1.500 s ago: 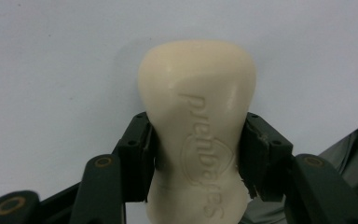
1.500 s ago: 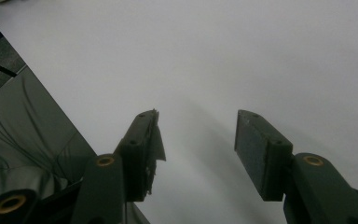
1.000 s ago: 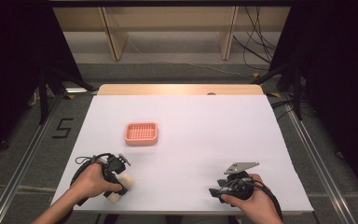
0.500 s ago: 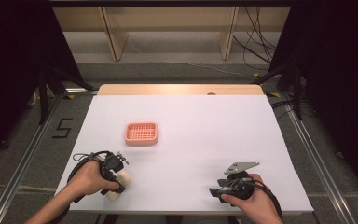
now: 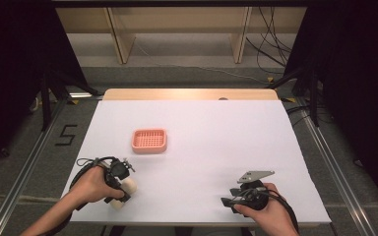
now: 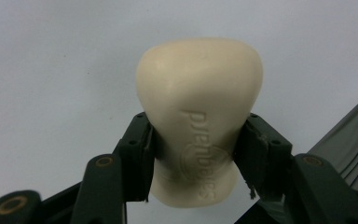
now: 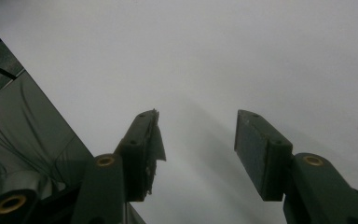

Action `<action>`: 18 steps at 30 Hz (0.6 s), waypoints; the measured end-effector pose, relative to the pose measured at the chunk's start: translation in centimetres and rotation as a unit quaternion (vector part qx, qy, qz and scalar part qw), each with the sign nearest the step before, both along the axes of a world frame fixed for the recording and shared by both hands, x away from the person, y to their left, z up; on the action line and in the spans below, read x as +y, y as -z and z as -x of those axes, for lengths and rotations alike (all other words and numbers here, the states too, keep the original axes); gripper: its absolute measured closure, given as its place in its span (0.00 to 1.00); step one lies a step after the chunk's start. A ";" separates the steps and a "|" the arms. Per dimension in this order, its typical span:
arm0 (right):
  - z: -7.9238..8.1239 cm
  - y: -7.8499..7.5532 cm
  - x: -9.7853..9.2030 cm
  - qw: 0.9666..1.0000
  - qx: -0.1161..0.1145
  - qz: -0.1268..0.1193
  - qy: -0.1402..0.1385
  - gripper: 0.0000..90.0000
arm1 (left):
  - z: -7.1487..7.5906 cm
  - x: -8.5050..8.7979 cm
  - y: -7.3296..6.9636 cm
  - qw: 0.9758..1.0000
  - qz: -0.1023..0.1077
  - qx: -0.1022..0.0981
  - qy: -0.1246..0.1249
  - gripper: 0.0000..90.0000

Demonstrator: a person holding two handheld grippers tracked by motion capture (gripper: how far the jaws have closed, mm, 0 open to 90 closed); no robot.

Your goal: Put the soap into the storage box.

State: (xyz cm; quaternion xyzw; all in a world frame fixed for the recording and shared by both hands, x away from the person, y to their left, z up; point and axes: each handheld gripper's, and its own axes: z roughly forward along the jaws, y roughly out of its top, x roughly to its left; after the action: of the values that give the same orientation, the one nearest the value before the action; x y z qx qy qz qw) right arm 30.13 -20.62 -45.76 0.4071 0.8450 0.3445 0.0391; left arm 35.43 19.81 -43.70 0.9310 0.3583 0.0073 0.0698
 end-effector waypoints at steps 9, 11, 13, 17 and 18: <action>0.0 0.0 0.0 1.000 0.002 0.001 0.000 0.56 | -0.2 0.0 -0.3 1.000 -0.007 -0.009 0.016 0.54; 0.0 0.0 0.0 1.000 0.001 0.000 0.000 0.56 | -0.3 0.1 -0.3 1.000 -0.008 -0.010 0.018 0.54; 0.0 0.0 0.0 1.000 0.000 0.000 0.000 0.56 | -0.4 0.1 -0.4 1.000 -0.011 -0.011 0.021 0.54; 0.0 0.0 0.0 1.000 0.001 0.001 0.001 0.56 | -0.5 0.1 -0.5 1.000 -0.010 -0.015 0.024 0.54; 0.0 0.0 0.0 1.000 0.001 0.001 0.000 0.56 | -0.5 0.1 -0.5 1.000 -0.010 -0.015 0.025 0.54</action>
State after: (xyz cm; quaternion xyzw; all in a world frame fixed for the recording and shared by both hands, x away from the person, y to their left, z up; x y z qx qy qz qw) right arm 30.11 -20.61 -45.75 0.4079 0.8451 0.3435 0.0385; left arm 35.89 19.89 -43.21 0.9401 0.3337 0.0235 0.0660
